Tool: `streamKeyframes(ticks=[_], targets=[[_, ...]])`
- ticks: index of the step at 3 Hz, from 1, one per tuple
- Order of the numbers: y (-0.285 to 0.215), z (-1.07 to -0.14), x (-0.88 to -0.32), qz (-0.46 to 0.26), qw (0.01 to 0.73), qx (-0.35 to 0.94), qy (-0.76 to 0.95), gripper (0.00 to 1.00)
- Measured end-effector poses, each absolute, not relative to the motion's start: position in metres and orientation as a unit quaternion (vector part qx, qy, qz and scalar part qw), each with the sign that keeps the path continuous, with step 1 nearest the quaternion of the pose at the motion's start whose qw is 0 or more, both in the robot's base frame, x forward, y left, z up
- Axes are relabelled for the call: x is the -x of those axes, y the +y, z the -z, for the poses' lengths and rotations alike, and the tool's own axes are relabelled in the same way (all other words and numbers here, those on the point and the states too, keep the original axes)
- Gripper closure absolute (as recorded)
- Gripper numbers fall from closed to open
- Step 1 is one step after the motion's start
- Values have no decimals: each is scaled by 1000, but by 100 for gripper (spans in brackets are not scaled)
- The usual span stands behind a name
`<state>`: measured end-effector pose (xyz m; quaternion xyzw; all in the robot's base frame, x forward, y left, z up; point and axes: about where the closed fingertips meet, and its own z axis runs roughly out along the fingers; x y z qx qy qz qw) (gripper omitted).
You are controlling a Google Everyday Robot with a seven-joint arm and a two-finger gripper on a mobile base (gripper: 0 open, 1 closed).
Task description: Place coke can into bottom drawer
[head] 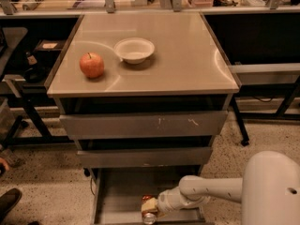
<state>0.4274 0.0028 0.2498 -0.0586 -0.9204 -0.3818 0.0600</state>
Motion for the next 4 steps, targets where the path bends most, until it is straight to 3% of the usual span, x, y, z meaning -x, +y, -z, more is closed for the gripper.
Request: streamKeyframes(ticks=[4], targets=[[29,-181,-483,428,9,77,-901,100]])
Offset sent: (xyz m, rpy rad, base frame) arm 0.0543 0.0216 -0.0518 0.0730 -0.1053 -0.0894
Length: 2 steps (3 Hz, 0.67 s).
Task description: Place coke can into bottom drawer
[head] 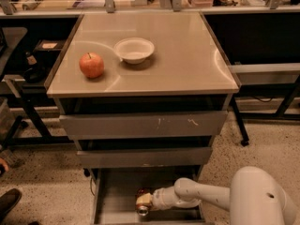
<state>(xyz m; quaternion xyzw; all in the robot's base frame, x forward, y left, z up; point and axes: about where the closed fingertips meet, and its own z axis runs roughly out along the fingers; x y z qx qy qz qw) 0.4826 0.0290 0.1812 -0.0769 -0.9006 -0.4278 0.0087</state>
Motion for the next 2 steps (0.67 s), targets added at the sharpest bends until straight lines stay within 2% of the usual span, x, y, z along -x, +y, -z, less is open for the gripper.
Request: streamKeyframes(ticks=[2], targets=[[33,-156,-490,447,11,86,-891,100]])
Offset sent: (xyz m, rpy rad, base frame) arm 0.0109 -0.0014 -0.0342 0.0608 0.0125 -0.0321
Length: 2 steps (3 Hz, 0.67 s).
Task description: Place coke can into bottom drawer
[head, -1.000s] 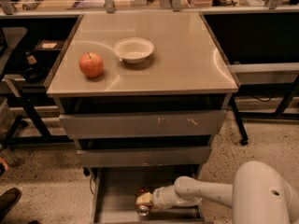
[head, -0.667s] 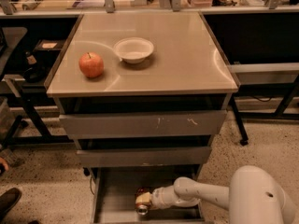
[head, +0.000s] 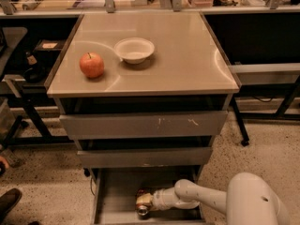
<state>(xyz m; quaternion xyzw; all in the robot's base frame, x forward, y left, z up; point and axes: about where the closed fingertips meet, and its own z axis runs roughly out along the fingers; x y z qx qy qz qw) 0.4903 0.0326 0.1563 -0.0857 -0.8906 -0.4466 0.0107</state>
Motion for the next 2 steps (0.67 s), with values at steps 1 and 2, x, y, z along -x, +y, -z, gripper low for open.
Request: streamKeyframes(ticks=[1,2], targets=[[33,-156,-490,447,11,86,-891,82],[33,-156,-490,447,11,86,-891,58]])
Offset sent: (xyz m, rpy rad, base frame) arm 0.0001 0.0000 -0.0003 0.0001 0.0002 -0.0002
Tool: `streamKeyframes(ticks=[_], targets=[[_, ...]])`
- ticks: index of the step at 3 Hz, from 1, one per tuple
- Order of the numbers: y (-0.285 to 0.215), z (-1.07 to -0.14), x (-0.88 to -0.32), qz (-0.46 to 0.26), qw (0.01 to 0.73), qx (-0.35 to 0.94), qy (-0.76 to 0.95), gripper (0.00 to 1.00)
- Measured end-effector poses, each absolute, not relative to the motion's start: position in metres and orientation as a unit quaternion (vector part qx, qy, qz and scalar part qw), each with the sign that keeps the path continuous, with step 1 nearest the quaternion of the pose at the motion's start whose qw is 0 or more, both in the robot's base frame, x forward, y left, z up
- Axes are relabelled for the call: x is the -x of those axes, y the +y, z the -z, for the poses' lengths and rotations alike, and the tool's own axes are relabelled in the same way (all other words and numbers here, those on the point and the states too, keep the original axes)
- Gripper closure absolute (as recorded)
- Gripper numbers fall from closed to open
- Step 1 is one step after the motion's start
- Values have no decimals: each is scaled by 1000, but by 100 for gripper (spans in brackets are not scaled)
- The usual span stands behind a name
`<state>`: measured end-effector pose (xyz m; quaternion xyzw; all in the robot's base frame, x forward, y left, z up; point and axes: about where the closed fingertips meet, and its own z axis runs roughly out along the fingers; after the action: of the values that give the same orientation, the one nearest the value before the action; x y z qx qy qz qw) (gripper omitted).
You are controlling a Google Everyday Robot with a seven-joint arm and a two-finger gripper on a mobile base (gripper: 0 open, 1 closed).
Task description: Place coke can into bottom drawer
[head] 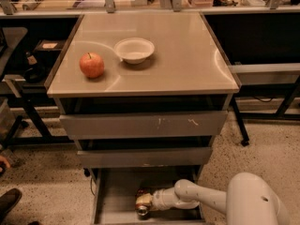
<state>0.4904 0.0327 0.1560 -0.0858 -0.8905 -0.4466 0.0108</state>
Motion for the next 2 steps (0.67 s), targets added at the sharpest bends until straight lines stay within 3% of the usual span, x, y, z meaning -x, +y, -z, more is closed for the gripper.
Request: streamKeyframes(ticks=[2], targets=[[33,-156,-490,447,11,86,-891,12]])
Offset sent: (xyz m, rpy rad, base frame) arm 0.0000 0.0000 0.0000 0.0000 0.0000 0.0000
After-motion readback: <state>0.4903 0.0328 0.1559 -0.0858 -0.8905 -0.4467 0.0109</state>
